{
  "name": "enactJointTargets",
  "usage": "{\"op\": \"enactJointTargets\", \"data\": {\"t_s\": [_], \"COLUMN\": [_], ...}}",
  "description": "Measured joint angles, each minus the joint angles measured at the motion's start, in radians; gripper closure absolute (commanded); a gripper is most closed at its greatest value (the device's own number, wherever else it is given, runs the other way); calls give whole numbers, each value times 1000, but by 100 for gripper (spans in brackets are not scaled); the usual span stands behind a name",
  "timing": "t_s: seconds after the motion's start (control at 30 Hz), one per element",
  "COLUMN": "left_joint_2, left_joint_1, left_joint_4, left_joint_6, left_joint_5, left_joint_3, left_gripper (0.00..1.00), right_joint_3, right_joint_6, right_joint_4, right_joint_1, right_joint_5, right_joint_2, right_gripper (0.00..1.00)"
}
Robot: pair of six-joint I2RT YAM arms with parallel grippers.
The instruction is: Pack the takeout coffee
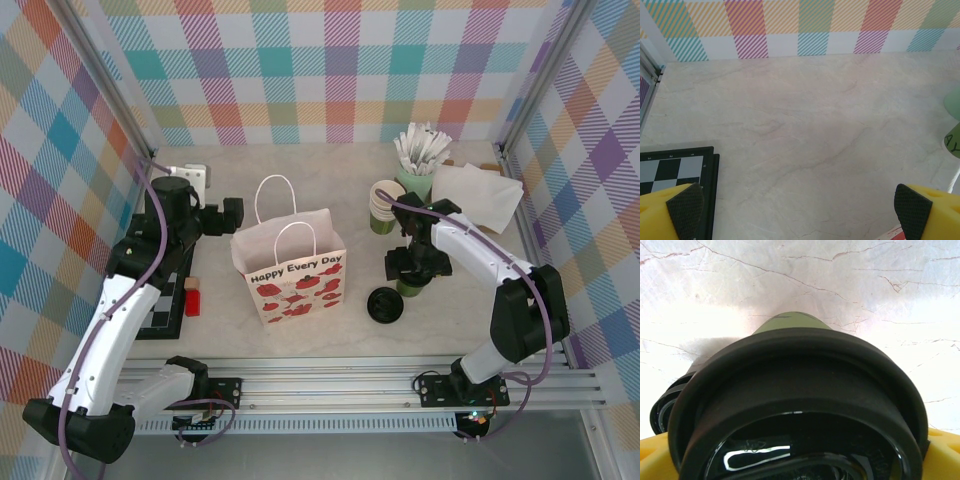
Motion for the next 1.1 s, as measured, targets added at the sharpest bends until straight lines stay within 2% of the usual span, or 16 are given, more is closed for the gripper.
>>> {"op": "enactJointTargets", "data": {"t_s": [0.33, 0.6, 0.73, 0.87, 1.1], "left_joint_2": [-32, -33, -31, -13, 39], "left_joint_1": [0, 0, 0, 0, -4], "left_joint_4": [0, 0, -3, -10, -22], "left_joint_6": [-11, -11, -18, -32, -17], "left_joint_5": [5, 8, 33, 80, 255], "left_joint_3": [-18, -19, -19, -19, -20], "left_gripper": [0, 0, 0, 0, 6], "right_joint_3": [15, 21, 32, 64, 254], "right_joint_6": [0, -1, -1, -1, 20], "right_joint_4": [-21, -30, -43, -70, -183], "right_joint_1": [0, 0, 0, 0, 0], "right_joint_5": [1, 5, 12, 28, 37], "right_joint_2": [9, 11, 11, 11, 32], "right_gripper": [7, 29, 37, 47, 46]}}
